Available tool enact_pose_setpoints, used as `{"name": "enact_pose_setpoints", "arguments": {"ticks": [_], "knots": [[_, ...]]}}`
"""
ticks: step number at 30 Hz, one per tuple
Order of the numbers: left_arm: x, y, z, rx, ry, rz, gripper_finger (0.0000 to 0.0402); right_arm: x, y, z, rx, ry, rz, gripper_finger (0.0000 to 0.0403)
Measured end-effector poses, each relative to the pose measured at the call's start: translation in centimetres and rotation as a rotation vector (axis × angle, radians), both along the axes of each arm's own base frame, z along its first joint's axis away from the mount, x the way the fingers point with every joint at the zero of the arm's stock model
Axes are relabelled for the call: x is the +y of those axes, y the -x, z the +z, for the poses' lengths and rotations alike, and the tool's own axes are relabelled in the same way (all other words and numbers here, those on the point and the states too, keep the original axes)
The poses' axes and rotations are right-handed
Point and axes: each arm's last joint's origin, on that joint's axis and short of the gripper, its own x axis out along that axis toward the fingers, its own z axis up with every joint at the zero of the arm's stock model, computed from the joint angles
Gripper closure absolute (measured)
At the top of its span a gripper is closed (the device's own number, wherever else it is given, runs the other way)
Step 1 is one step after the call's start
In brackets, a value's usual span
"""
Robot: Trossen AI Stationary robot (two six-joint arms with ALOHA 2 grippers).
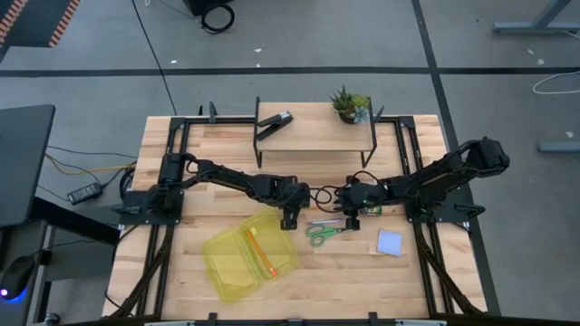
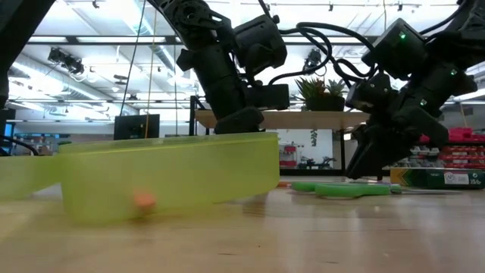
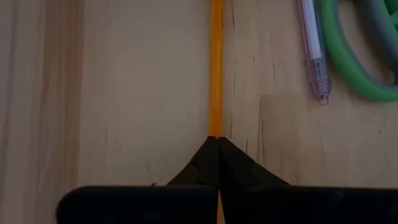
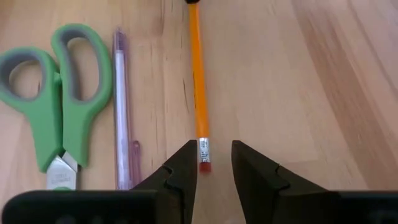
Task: Pack school essentials
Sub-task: Put the orange pencil into the supply box
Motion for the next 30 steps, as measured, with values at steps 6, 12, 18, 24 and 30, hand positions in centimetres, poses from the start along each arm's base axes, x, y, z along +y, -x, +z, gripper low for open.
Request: {"name": "enact_pose_setpoints", "arguments": {"ticks": [6,12,18,24,30], "knots": [[0.0,0.0,0.0,-0.002,0.000,-0.001,0.0399,0.0,0.1,-0.3,-0.046,0.000,0.004,0.0297],[0.0,-0.1,0.1,-0.009,0.002,-0.004,0.0399,0.0,0.5,-0.7,-0.062,-0.001,0.004,0.0297],[0.0,-0.1,0.1,-0.015,0.003,-0.003,0.0399,0.0,0.8,-1.4,-0.026,-0.009,-0.006,0.0297],[0.0,-0.2,0.2,-0.029,0.007,0.004,0.0399,0.0,0.8,-1.4,-0.023,-0.029,0.005,0.0297],[0.0,-0.6,0.4,-0.070,0.010,0.006,0.0397,0.0,0.8,-1.5,-0.011,-0.041,-0.007,0.0297]]}}
